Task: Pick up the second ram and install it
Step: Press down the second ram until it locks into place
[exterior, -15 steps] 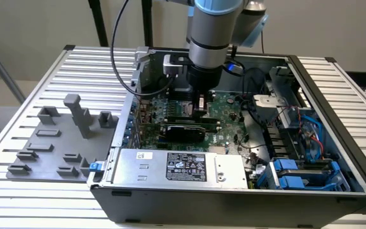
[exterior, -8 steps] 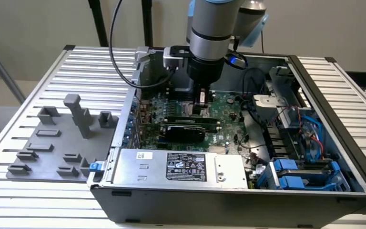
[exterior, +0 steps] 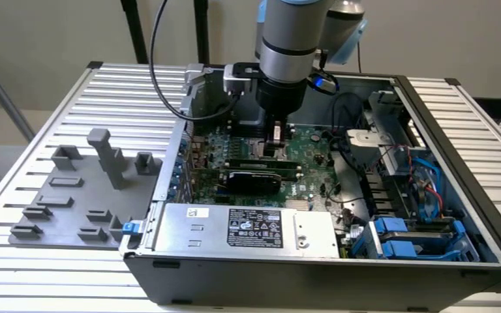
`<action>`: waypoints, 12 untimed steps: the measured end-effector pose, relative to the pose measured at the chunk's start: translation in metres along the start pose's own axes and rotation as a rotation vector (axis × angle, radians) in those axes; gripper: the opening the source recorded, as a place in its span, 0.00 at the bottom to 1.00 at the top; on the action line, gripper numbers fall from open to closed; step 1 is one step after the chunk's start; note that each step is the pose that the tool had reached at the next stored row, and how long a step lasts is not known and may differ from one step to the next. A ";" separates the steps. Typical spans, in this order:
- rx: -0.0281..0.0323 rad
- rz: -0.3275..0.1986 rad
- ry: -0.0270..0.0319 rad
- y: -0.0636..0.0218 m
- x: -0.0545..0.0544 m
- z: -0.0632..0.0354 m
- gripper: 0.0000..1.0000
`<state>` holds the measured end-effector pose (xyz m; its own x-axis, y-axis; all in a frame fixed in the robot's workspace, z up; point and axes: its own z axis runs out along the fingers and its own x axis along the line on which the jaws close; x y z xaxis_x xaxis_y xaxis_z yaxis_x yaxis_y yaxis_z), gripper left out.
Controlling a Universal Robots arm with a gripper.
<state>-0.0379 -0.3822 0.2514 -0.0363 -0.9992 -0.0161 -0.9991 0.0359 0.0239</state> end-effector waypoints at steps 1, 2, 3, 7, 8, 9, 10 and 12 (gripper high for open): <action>0.0000 0.000 0.0001 0.0000 0.000 0.0000 0.00; 0.0000 0.000 0.0000 0.0000 0.000 0.0000 0.00; 0.0000 0.000 0.0000 0.0000 0.000 0.0000 0.00; 0.0000 0.000 0.0001 0.0000 0.000 0.0000 0.00; -0.0001 0.000 0.0001 0.0000 0.000 0.0000 0.00; 0.0000 0.000 0.0000 0.0000 0.000 0.0004 0.00; -0.0001 0.000 0.0003 -0.0001 0.000 0.0017 0.00; 0.0000 0.000 0.0000 -0.0001 -0.001 0.0054 0.00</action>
<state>-0.0379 -0.3814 0.2460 -0.0362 -0.9992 -0.0161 -0.9991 0.0358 0.0239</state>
